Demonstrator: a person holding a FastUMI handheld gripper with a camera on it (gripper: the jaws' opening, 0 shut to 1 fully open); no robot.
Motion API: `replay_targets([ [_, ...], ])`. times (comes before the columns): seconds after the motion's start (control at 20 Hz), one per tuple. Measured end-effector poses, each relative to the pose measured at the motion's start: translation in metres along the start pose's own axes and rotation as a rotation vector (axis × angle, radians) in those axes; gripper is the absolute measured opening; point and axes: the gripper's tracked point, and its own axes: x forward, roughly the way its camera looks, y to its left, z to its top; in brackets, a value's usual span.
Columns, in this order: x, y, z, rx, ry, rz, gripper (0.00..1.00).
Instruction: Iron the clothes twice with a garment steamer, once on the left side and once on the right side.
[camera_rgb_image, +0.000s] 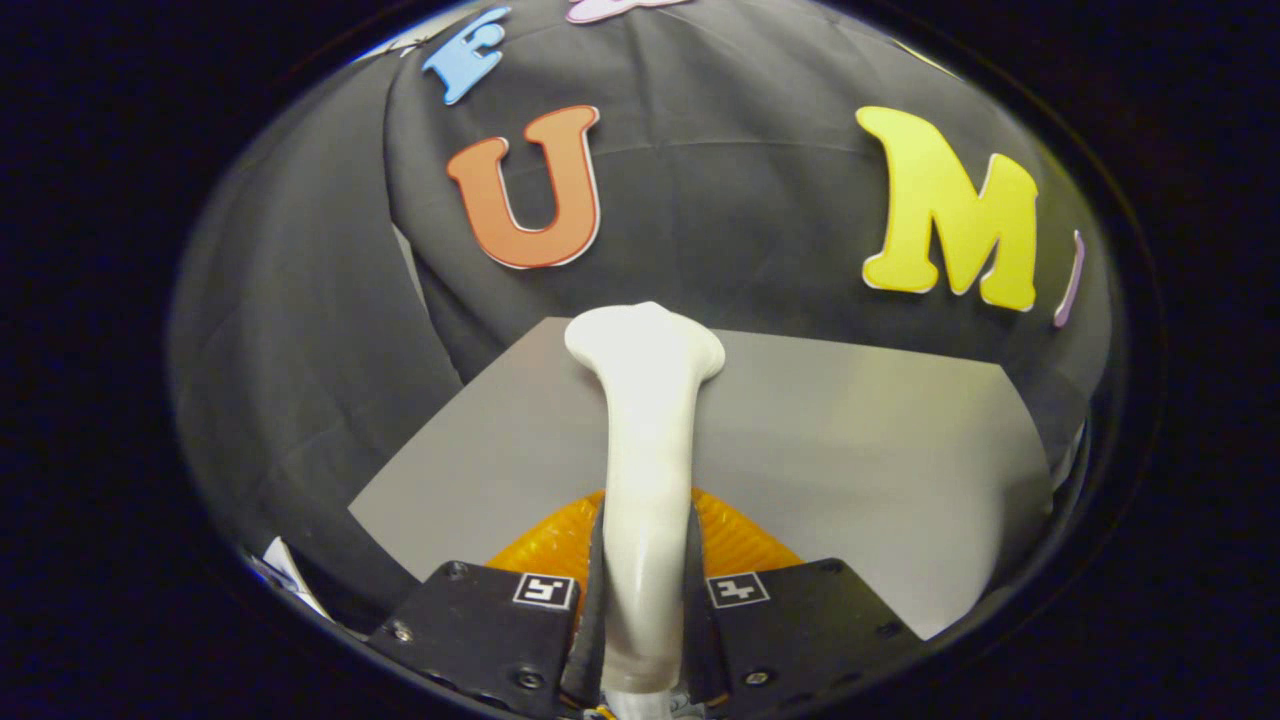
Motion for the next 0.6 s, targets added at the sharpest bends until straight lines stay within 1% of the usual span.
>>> replay_targets([
  [0.2, -0.027, 0.000, 0.005, -0.010, -0.052, 0.043, 0.34],
  [0.45, -0.089, -0.010, 0.027, -0.030, -0.194, 0.048, 0.33],
  [0.6, -0.129, -0.017, 0.030, -0.037, -0.262, 0.057, 0.33],
])
